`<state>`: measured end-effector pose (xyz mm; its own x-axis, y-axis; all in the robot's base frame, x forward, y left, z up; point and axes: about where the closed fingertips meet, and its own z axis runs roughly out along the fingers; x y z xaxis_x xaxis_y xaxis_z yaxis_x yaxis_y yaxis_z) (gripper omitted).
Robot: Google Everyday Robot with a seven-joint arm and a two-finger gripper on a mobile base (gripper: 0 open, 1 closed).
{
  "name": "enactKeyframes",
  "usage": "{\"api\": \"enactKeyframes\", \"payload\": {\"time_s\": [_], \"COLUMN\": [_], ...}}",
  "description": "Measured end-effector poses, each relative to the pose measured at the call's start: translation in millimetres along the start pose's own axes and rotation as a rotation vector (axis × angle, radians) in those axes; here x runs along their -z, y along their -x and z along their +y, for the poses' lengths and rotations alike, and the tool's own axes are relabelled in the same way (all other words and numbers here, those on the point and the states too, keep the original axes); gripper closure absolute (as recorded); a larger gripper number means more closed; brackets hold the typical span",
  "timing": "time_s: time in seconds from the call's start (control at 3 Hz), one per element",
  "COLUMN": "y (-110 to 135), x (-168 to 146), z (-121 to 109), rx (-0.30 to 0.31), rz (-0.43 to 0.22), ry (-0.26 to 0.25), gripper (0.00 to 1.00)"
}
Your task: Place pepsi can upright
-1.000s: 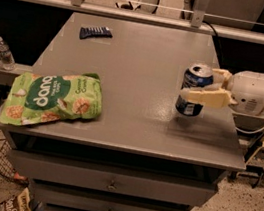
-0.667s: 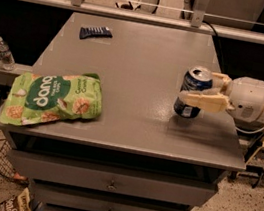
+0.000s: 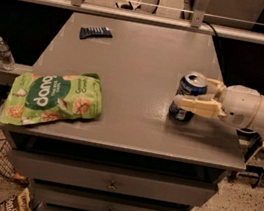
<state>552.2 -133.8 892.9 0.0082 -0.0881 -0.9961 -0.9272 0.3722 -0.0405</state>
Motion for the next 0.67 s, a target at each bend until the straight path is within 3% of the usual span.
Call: {"api": "enactKeyframes", "payload": {"time_s": [0.33,0.67], "y": [-9.5,-9.8], "x": [-2.2,-4.7], "z": [0.0,0.9], "rx": [-0.009,-0.009], "rz": [-0.018,-0.02], "ry": [0.001,0.006], "gripper": [1.0,0.85]}}
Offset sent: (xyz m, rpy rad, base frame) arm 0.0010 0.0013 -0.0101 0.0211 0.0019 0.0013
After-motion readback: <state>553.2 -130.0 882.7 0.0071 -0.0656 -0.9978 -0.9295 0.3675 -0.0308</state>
